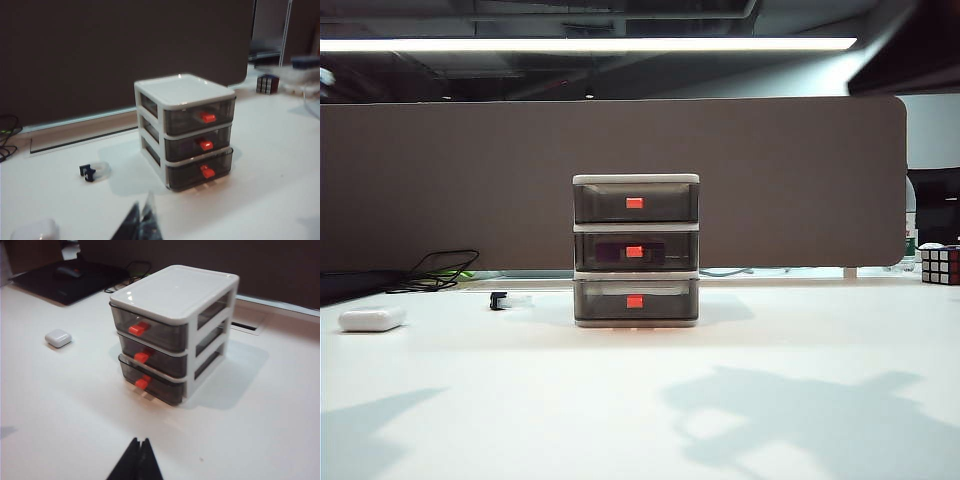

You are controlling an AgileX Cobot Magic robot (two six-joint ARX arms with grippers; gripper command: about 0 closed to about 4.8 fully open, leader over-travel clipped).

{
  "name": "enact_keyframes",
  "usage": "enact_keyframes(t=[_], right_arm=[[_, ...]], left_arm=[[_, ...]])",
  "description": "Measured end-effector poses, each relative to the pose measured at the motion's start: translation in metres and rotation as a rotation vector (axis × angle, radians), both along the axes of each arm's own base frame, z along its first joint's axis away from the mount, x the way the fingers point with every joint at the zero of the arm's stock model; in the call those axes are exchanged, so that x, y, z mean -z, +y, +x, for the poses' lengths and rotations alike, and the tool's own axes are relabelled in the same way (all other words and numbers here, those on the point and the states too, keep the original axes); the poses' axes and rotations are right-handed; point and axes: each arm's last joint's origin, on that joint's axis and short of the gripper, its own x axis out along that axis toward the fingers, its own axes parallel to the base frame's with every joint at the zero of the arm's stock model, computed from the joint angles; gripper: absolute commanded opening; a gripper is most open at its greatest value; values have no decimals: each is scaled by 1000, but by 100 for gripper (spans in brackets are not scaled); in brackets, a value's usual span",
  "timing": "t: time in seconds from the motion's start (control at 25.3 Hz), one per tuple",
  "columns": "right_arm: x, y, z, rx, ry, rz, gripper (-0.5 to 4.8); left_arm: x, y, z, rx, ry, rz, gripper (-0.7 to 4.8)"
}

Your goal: Open the second layer of the drawer on the table, pick up a pack of napkins on the table and put it in, and finally close the drawer.

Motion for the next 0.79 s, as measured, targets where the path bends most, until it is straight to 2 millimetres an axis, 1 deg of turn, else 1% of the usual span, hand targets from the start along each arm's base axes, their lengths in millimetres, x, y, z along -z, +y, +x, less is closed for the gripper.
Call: enact_keyframes(t=[0.08,0.12,0.16,0.2,0.24,0.4,0.44,0.59,0.79], right_arm=[[12,-3,-10,25,-4,17,-4],[23,-7,-18,48,-7,21,-4],[28,-8,-22,53,-14,27,-4],[31,-8,-24,59,-21,30,-4],[40,-10,-29,69,-30,34,-4],[61,-12,-36,75,-28,35,-4],[69,-13,-38,79,-28,41,-4],[81,-16,-43,95,-27,59,-4],[79,-20,-44,186,-61,51,-4]], left_arm=[[8,-1,2,0,55,16,-4],[12,-2,2,0,88,28,-4],[13,-2,2,2,92,30,-4],[14,-2,3,1,87,27,-4],[16,-2,3,-9,79,23,-4],[24,-2,5,-18,77,23,-4],[25,-2,5,-19,78,39,-4],[27,-2,5,-24,67,94,-4],[26,0,6,-115,61,113,-4]])
